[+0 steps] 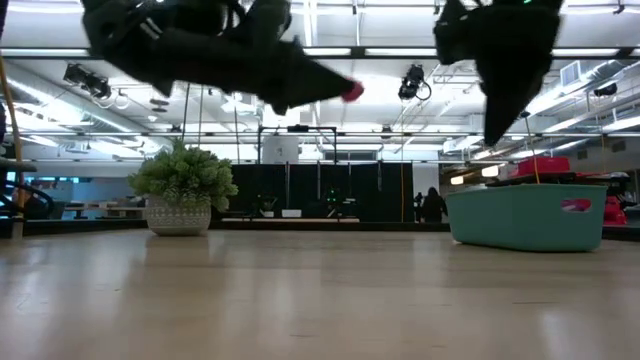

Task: Pick and placing Produce into tupperware
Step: Put the apricot in the basket

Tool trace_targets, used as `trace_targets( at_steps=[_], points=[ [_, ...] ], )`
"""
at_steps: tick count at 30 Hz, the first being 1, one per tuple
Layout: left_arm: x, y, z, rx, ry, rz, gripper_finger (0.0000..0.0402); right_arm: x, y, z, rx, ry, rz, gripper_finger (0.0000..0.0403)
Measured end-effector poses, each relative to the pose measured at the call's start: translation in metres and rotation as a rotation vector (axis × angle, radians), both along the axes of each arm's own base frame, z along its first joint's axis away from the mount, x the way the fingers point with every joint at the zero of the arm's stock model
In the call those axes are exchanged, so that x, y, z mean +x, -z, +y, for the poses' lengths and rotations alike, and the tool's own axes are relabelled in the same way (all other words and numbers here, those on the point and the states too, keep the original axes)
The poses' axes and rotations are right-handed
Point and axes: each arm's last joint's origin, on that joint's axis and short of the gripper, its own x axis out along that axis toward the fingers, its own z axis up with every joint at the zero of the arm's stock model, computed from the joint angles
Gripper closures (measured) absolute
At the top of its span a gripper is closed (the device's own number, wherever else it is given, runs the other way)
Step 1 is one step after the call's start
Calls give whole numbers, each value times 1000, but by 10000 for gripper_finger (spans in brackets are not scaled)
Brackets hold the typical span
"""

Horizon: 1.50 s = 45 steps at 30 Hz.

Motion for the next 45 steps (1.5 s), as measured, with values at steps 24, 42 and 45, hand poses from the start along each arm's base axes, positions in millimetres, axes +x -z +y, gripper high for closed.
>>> trace_targets(
  at_steps=[24, 42, 45],
  points=[
    [143, 37, 28, 1, 12, 6, 328, -95, -86, 53, -427, -77, -662, 259],
    [183, 63, 27, -43, 32, 196, 282, -94, -83, 58, -459, -136, -638, 259],
    [183, 62, 27, -43, 30, 198, 268, -94, -83, 58, -459, -137, -638, 259]
  ],
)
